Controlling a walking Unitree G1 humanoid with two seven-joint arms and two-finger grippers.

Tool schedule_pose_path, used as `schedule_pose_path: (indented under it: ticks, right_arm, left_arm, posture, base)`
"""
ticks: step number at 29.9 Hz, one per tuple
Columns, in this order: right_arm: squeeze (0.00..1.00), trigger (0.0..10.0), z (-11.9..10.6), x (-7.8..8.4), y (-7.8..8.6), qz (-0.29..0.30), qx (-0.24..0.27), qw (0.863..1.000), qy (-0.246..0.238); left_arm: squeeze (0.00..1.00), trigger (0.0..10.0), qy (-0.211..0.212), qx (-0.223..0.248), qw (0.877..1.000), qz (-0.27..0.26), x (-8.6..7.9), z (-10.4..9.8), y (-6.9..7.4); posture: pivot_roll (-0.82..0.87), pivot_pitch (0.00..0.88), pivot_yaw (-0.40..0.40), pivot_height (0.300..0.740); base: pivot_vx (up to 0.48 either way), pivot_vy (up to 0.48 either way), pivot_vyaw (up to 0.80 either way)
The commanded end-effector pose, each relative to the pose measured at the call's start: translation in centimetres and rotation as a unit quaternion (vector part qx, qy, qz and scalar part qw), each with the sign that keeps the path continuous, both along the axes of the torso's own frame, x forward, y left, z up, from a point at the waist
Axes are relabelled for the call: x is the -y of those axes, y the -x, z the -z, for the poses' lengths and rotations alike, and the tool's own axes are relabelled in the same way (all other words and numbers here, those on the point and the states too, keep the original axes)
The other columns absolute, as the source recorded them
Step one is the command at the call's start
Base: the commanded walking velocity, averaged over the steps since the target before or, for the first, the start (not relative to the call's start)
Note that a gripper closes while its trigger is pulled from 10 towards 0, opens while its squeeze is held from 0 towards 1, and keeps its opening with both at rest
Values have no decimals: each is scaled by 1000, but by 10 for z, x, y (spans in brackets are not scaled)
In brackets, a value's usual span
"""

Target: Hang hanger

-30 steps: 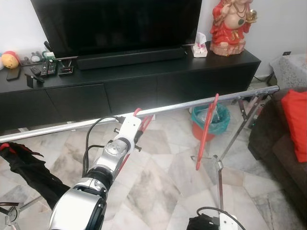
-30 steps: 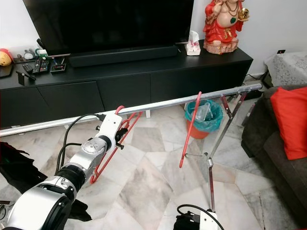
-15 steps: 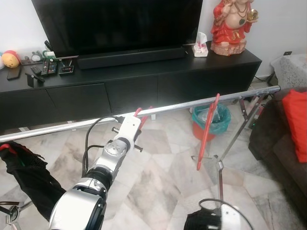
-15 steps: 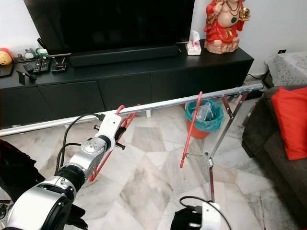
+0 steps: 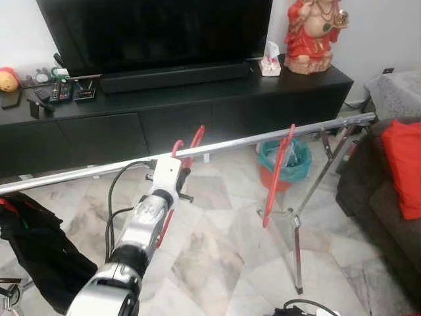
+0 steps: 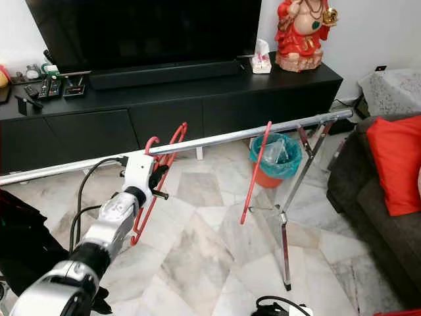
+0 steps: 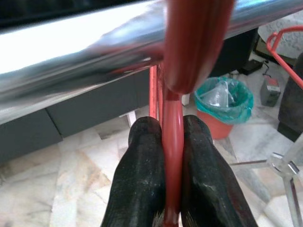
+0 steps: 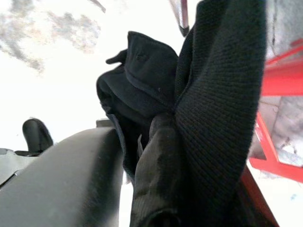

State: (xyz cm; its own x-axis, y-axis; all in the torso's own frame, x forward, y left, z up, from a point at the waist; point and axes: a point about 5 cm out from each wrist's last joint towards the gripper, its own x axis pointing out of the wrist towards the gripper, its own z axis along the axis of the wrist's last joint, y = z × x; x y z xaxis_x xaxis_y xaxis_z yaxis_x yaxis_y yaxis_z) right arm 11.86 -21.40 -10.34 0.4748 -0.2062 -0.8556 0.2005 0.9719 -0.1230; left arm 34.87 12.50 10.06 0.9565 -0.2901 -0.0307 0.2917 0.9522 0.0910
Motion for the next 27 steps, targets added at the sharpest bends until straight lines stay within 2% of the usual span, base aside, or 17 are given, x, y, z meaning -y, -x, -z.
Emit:
schedule_pose_path:
  ticks: [1, 2, 5, 8, 9, 13, 16, 17, 18, 19, 20, 24, 25, 27]
  right_arm:
    - [0, 10000, -1, -2, -2, -4, 7, 1000, 1]
    - [0, 10000, -1, -2, -2, -4, 7, 1000, 1]
    - [0, 10000, -1, -4, -5, -6, 6, 1000, 0]
    - [0, 10000, -1, -5, -5, -7, 6, 1000, 0]
    - [0, 10000, 0, -7, -4, -10, 5, 1000, -1]
    - [0, 10000, 1, -12, -3, -11, 3, 1000, -3]
    - [0, 10000, 2, -15, -2, -12, 1, 1000, -4]
    - [0, 10000, 1, -13, -2, -10, 2, 1000, -4]
    - [0, 10000, 1, -13, -2, -10, 2, 1000, -4]
    - [0, 10000, 1, -12, -2, -10, 3, 1000, -3]
    - [0, 10000, 1, -11, -3, -8, 3, 1000, -3]
    - [0, 10000, 1, -12, -3, -10, 3, 1000, -3]
    - [0, 10000, 1, -12, -4, -9, 4, 1000, -4]
    - [0, 10000, 1, -12, -4, -9, 4, 1000, -4]
  left_arm:
    - [0, 10000, 11, 22, 1000, -7, -14, -4, 6]
    - [0, 10000, 11, 22, 1000, -7, -14, -4, 6]
    - [0, 10000, -2, 16, 1000, -10, -33, 8, 24]
    - [0, 10000, -7, 12, 1000, -10, -36, 13, 32]
    - [0, 10000, -12, 4, 1000, -10, -40, 21, 40]
    - [0, 10000, -16, -12, 1000, -13, -42, 36, 54]
    - [0, 10000, -21, -45, 999, -14, -42, 49, 60]
    - [0, 10000, -29, -69, 997, -18, -43, 61, 65]
    - [0, 10000, -29, -69, 997, -18, -43, 61, 65]
    - [0, 10000, -40, -95, 994, -23, -46, 72, 69]
    - [0, 10000, -53, -123, 991, -28, -50, 84, 74]
    - [0, 10000, -70, -177, 980, -52, -58, 105, 83]
    - [0, 10000, -80, -213, 971, -68, -63, 117, 90]
    - [0, 10000, -82, -244, 963, -81, -66, 128, 99]
  posture:
    - [-8, 0, 10, 740]
    - [-8, 0, 10, 740]
    - [-3, 0, 13, 740]
    - [-1, 1, 12, 740]
    - [0, 0, 12, 740]
    - [1, 0, 12, 740]
    - [1, 0, 12, 740]
    - [0, 0, 13, 740]
    - [0, 0, 13, 740]
    - [0, 0, 13, 740]
    - [5, 0, 13, 740]
    - [2, 1, 14, 740]
    - [2, 1, 14, 740]
    - [0, 0, 15, 740]
  base:
    - [0, 0, 0]
    - [0, 0, 0]
    - [0, 0, 0]
    - [0, 0, 0]
    - [0, 0, 0]
    - [0, 0, 0]
    - [0, 0, 0]
    - [0, 0, 0]
    - [0, 0, 0]
    - [0, 0, 0]
    - [0, 0, 0]
    - [0, 0, 0]
    - [0, 0, 0]
    - [0, 0, 0]
